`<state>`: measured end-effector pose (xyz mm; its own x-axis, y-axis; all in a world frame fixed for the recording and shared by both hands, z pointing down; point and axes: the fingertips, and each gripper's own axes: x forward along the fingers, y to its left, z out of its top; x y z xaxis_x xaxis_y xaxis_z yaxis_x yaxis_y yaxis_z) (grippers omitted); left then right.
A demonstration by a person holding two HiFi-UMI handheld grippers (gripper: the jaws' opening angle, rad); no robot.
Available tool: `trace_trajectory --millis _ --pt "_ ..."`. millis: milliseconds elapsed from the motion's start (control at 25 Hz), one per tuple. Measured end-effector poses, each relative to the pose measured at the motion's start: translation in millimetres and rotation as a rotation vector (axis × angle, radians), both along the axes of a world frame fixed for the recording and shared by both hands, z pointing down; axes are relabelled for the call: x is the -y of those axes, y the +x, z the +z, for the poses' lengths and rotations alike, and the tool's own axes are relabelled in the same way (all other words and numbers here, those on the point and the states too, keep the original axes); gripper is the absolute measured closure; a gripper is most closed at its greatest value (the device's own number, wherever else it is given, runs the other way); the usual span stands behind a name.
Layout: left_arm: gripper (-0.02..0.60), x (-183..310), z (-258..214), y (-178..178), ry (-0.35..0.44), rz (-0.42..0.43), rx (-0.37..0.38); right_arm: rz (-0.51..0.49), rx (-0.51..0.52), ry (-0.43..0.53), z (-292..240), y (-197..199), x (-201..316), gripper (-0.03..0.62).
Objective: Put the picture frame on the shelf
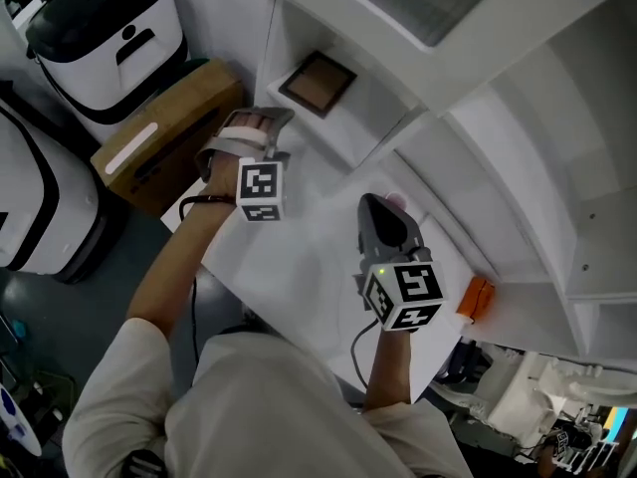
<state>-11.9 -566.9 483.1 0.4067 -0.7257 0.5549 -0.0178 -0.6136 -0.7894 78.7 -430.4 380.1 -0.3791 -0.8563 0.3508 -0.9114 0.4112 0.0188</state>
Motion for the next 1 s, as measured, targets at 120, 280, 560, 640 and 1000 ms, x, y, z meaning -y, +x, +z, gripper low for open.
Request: trace_trajectory --millis 120,280,560,640,1000 --pt "0.198 -21.2 -5.6 -9.7 -0.001 -0.025 -0.003 -0.016 -0.001 0.012 -2.2 -2.1 -12.8 0.588" --pt "0.244 -48.6 -16.5 -17.5 0.005 -0.054 -0.042 -0.025 -0.002 0.022 -3.7 -0.9 -33.3 0.588" --pt "0.319 -101.7 -28.0 -10.0 -0.041 -0.085 -0.17 -0.034 0.002 0.041 -10.1 17.2 -76.8 0.588" --pt "0.33 -118.4 -32.6 -5.6 -0.059 -0.087 -0.22 -0.035 0.004 0.045 -12.7 23.0 -90.5 0.588" --pt "0.434 -186.3 -74.7 1.1 -0.037 -0.129 -0.449 -0.042 0.003 0.077 -26.9 43.2 -145.1 0.588"
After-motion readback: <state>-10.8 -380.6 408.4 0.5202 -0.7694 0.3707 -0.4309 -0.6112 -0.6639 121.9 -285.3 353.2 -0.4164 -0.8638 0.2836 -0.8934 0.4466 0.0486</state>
